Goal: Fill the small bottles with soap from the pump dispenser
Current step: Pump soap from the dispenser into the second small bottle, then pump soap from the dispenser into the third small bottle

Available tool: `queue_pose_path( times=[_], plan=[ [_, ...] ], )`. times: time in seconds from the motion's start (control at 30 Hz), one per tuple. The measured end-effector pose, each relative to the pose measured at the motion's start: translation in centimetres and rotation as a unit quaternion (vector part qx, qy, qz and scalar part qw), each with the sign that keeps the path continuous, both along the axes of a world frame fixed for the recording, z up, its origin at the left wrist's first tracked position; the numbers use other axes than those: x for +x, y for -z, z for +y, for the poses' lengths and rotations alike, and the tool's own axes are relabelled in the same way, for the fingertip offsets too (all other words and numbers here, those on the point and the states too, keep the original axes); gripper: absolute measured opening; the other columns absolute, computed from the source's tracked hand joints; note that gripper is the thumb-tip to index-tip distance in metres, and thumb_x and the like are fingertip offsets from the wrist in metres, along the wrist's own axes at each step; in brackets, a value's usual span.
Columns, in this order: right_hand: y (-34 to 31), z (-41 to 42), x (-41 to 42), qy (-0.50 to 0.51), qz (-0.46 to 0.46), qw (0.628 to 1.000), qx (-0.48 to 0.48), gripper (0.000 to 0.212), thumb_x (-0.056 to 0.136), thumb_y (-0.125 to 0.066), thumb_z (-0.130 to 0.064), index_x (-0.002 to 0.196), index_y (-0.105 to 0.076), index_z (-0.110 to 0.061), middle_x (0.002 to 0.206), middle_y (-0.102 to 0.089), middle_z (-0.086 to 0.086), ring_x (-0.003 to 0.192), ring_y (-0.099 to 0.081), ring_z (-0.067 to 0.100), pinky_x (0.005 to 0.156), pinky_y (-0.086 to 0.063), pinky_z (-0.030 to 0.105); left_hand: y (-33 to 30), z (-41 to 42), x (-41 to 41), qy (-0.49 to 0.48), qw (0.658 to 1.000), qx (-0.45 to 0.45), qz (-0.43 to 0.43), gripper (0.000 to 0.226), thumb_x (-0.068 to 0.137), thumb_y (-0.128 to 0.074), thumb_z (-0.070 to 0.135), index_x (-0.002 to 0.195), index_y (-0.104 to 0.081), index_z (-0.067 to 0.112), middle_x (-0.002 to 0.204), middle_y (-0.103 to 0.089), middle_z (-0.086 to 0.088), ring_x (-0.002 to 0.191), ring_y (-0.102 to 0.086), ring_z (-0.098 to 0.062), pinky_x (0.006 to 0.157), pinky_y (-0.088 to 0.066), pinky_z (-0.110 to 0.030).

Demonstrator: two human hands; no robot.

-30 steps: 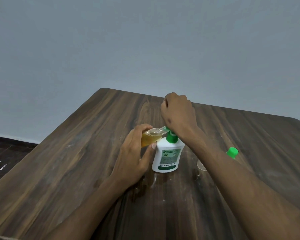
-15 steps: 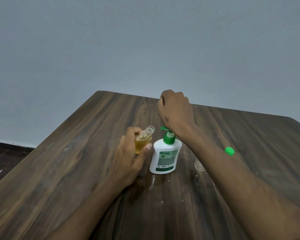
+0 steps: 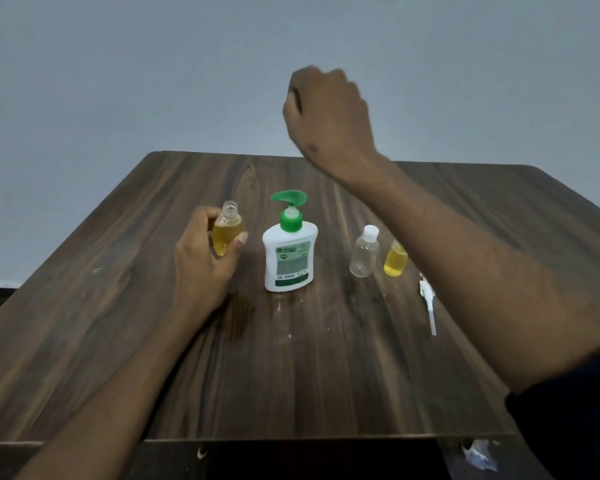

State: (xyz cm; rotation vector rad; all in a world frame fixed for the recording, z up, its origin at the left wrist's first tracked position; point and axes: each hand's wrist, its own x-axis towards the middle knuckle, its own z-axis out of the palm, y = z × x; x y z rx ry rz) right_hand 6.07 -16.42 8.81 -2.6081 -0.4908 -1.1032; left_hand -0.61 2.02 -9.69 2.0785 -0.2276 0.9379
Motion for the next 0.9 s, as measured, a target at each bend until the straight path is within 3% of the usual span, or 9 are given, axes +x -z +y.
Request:
queue_pose_path(
  times=[0.1, 0.23, 0.37, 0.5, 0.67, 0.9],
  plan=[
    [-1.7, -4.2, -0.6, 0.017, -0.037, 0.998, 0.04, 0.033, 0.094, -0.036, -0.03, 0.096, -0.064, -0.012, 0.091, -0.066, 0.008, 0.083, -0.061, 0.032, 0.064, -0.043, 0.036, -0.6, 0.0, -0.1, -0.025, 0.999, -0.041, -0.016, 0.024, 0.092, -0.079, 0.021, 0.107, -0.061, 0.02, 0.1, -0.067, 0.004, 0.081, -0.06, -0.01, 0.07, -0.049, -0.026],
    [-1.9, -11.4, -1.8, 0.033, -0.052, 0.995, 0.08, 0.036, 0.091, -0.036, -0.033, 0.087, -0.066, -0.013, 0.078, -0.069, 0.005, 0.074, -0.068, 0.026, 0.069, -0.057, 0.04, -3.6, 0.0, -1.1, -0.018, 0.995, -0.085, -0.057, 0.03, 0.088, -0.082, 0.029, 0.106, -0.059, 0.036, 0.109, -0.066, -0.005, 0.095, -0.065, -0.024, 0.08, -0.055, -0.045],
    [1.2, -17.6, -2.8, 0.072, -0.011, 0.99, 0.117, 0.035, 0.09, -0.037, -0.027, 0.082, -0.067, -0.011, 0.074, -0.07, 0.006, 0.07, -0.068, 0.026, 0.07, -0.058, 0.04, -7.5, -2.5, -3.4, -0.002, 0.992, -0.084, -0.097, 0.03, 0.087, -0.086, 0.028, 0.105, -0.065, 0.015, 0.101, -0.063, -0.007, 0.087, -0.062, -0.026, 0.073, -0.051, -0.04],
    [6.8, -20.7, -3.5, 0.097, 0.036, 0.986, 0.132, 0.034, 0.091, -0.039, -0.026, 0.079, -0.066, -0.011, 0.075, -0.07, 0.007, 0.072, -0.063, 0.027, 0.072, -0.054, 0.04, -8.3, -8.1, -6.2, 0.088, 0.99, -0.083, -0.068, 0.032, 0.084, -0.089, 0.029, 0.103, -0.066, 0.017, 0.098, -0.067, -0.007, 0.078, -0.06, -0.022, 0.068, -0.048, -0.037],
    [12.7, -21.4, -4.8, 0.108, 0.075, 0.975, 0.182, 0.024, 0.093, -0.048, -0.023, 0.088, -0.071, -0.017, 0.083, -0.073, 0.0, 0.077, -0.065, 0.024, 0.071, -0.052, 0.036, -3.8, -15.5, -6.4, 0.138, 0.99, -0.029, 0.014, 0.036, 0.077, -0.094, 0.027, 0.099, -0.068, 0.017, 0.092, -0.064, 0.002, 0.075, -0.06, -0.016, 0.064, -0.049, -0.028],
    [16.3, -21.0, -6.1, 0.096, 0.087, 0.959, 0.251, 0.016, 0.091, -0.057, -0.013, 0.098, -0.071, -0.017, 0.089, -0.074, -0.002, 0.08, -0.066, 0.019, 0.074, -0.05, 0.033, 1.8, -18.9, -2.5, 0.121, 0.982, -0.033, 0.142, 0.035, 0.074, -0.095, 0.023, 0.096, -0.069, 0.02, 0.084, -0.061, -0.003, 0.07, -0.054, -0.016, 0.064, -0.044, -0.023]
  ],
)
